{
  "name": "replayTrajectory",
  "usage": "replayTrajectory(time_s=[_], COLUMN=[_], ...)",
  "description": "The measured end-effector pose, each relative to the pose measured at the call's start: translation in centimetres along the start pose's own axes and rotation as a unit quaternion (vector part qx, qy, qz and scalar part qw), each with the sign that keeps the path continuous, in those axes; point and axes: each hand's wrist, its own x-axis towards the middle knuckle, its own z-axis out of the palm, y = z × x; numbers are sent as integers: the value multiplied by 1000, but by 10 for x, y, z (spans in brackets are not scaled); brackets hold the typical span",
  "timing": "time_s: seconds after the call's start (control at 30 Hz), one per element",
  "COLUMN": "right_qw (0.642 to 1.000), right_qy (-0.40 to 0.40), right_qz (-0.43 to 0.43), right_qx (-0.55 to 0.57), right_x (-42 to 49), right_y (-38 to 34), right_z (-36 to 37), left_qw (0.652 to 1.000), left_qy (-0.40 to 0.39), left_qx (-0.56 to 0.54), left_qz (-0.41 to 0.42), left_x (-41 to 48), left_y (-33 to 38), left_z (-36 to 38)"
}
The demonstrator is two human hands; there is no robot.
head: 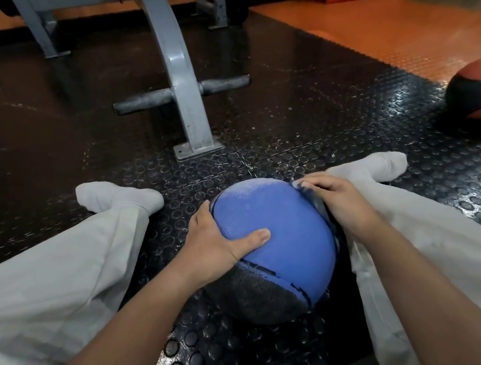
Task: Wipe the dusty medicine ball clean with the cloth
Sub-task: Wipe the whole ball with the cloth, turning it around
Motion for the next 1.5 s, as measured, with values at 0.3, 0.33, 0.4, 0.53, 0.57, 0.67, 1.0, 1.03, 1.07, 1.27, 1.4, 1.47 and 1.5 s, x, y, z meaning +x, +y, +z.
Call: replayTrajectory(time_s=[0.3,0.33,0.4,0.53,0.57,0.67,1.0,1.03,1.07,1.27,1.4,1.47,1.5], right_qw=[849,849,877,966,983,999,976,954,920,818,855,879,896], right_qy=[-130,-136,-133,-55,-37,30,-32,-63,-88,-160,-162,-140,-122], right_qz=[-274,-279,-273,-204,-159,-30,-177,-214,-249,-312,-277,-251,-228], right_qx=[-433,-427,-373,-148,-87,31,-122,-199,-289,-455,-408,-381,-361], right_x=[-34,-36,-31,-10,-9,-9,-18,-25,-34,-68,-63,-57,-53], right_y=[-68,-69,-66,-42,-33,-3,-37,-47,-57,-72,-70,-67,-64], right_z=[103,106,100,62,51,29,58,70,84,117,93,76,67], left_qw=[997,995,993,997,997,997,999,999,999,997,996,997,997], left_qy=[12,17,15,24,28,25,29,33,39,27,23,25,24], left_qx=[-19,-28,-60,-67,-68,-63,-4,1,8,28,30,2,0], left_qz=[77,91,96,33,28,24,27,28,36,67,75,78,79], left_x=[-11,-12,-13,-11,-12,-13,-37,-40,-42,-43,-35,-31,-30], left_y=[-28,-28,-29,-36,-36,-38,-56,-57,-57,-51,-32,-19,-11], left_z=[-12,-12,-13,-14,-14,-15,-23,-19,-14,-6,2,8,11])
